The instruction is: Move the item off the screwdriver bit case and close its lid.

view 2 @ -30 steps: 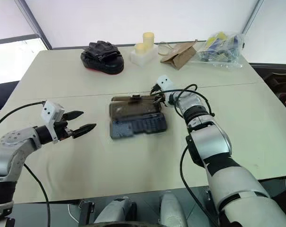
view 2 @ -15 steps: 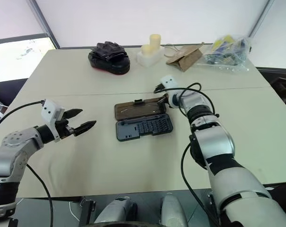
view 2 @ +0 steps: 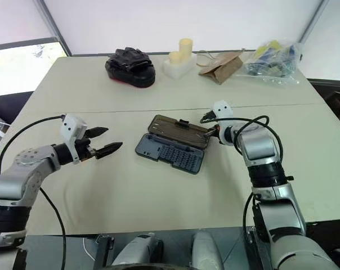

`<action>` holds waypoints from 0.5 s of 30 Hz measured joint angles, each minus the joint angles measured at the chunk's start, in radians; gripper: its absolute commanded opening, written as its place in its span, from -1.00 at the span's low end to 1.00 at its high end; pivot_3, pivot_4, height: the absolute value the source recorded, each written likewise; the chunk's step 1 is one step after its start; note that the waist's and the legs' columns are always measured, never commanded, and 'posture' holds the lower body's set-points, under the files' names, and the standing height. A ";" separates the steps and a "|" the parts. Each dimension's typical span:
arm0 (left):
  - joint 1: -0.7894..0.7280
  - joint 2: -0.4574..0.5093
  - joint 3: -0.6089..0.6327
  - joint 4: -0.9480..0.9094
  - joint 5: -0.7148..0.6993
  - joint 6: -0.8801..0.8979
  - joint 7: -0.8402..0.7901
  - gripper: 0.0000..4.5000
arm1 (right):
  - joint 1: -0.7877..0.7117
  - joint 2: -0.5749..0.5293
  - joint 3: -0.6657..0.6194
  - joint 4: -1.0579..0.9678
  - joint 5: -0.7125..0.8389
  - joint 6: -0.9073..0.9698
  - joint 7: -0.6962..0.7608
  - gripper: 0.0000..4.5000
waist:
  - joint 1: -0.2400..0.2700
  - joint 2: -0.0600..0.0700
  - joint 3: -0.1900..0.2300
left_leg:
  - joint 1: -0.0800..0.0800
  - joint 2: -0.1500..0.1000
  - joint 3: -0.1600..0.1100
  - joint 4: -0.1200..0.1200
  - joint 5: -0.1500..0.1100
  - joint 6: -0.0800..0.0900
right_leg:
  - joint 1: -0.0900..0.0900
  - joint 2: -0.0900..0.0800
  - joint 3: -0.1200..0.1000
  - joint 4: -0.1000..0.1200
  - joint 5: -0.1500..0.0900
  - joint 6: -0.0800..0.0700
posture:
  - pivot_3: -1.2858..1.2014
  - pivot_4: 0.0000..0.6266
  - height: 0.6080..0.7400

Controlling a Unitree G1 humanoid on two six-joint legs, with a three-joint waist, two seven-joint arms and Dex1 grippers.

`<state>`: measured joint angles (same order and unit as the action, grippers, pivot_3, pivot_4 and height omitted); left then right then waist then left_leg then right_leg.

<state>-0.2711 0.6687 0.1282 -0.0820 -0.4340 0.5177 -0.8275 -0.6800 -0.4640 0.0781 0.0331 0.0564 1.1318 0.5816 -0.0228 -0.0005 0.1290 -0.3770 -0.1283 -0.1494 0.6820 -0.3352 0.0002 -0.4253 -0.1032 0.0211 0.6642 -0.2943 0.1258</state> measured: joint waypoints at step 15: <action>0.003 0.002 0.000 0.008 0.012 0.001 -0.018 1.00 | 0.094 -0.149 0.199 -0.165 0.047 -0.212 0.228 -0.96 | -0.021 0.000 0.000 | 0.000 0.003 0.005 -0.002 0.000 0.000 | -0.002 0.001 0.000 -0.001 0.000 0.000 | 0.03 -0.52 1.00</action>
<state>-0.2679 0.6711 0.1278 -0.0740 -0.4225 0.5190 -0.8455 -0.5860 -0.6128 0.2767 -0.1319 0.1034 0.9199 0.8095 -0.0439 -0.0008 0.1292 -0.3765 -0.1252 -0.1445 0.6801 -0.3352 0.0002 -0.4273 -0.1022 0.0215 0.6631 -0.2943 0.1258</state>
